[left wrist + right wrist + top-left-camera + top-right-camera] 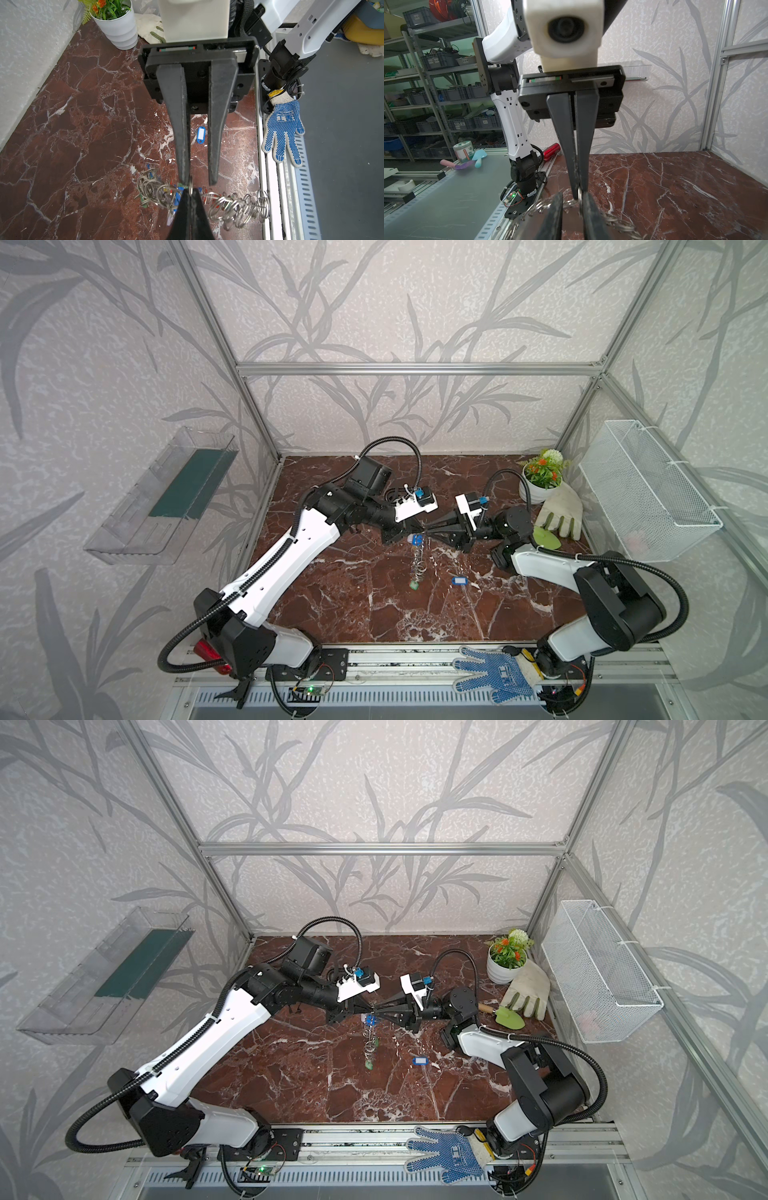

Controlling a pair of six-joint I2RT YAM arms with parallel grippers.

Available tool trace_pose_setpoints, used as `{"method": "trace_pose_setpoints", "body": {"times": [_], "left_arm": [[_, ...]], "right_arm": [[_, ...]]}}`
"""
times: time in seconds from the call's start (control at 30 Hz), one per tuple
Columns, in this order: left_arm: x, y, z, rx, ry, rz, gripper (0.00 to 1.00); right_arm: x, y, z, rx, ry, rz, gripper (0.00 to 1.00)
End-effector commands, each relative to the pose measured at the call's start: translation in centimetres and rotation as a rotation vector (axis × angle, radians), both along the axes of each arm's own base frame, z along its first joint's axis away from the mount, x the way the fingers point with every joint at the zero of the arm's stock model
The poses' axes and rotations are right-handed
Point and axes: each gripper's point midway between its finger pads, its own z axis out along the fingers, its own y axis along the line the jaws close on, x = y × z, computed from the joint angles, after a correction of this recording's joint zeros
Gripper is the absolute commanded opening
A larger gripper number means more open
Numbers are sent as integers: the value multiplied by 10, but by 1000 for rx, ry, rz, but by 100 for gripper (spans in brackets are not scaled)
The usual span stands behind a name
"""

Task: Put the keys on the keyring

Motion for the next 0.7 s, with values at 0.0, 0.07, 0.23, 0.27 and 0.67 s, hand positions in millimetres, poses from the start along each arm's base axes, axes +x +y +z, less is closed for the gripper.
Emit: {"method": "trace_pose_setpoints", "body": {"times": [0.0, 0.07, 0.23, 0.27, 0.67], "left_arm": [[0, -6, 29, -66, -96, -42, 0], [0, -6, 29, -66, -96, -41, 0], [-1, -7, 30, -72, -93, -47, 0], [-1, -7, 29, -72, -94, -47, 0], [6, -4, 61, -234, -82, 68, 13]], "right_arm": [[-3, 3, 9, 19, -46, 26, 20], [-3, 4, 10, 20, -47, 28, 20], [-1, 4, 9, 19, -41, 26, 13], [-1, 4, 8, 18, -39, 25, 10], [2, 4, 11, 30, -22, -3, 0]]}}
